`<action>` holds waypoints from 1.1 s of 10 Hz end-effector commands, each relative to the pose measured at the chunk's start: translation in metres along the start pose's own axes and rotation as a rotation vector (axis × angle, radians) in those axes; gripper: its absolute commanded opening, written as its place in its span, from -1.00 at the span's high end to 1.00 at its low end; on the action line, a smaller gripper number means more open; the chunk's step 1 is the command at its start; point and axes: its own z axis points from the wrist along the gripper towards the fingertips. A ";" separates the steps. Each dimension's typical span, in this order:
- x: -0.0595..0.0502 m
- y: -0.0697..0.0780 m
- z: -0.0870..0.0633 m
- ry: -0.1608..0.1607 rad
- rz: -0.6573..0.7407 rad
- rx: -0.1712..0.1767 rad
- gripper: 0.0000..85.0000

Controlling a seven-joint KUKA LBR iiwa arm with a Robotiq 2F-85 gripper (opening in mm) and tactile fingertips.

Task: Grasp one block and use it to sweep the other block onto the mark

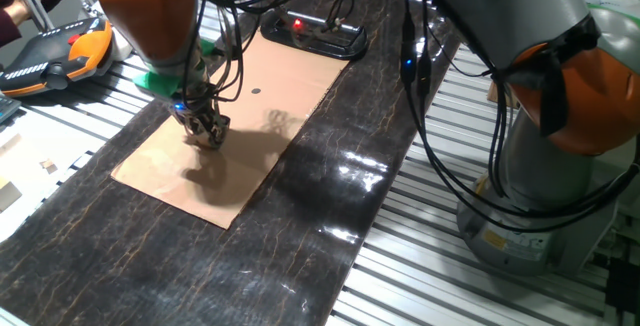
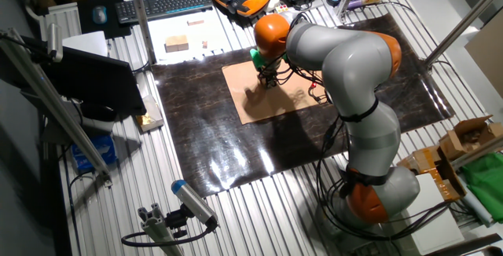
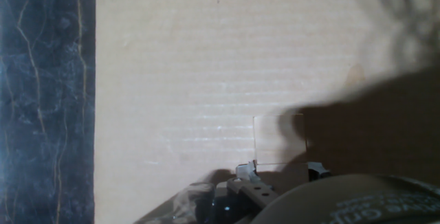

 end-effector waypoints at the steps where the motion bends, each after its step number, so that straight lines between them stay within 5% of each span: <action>1: 0.000 0.000 0.000 0.000 0.003 0.000 0.98; 11: -0.011 0.001 0.004 0.001 0.014 -0.002 0.98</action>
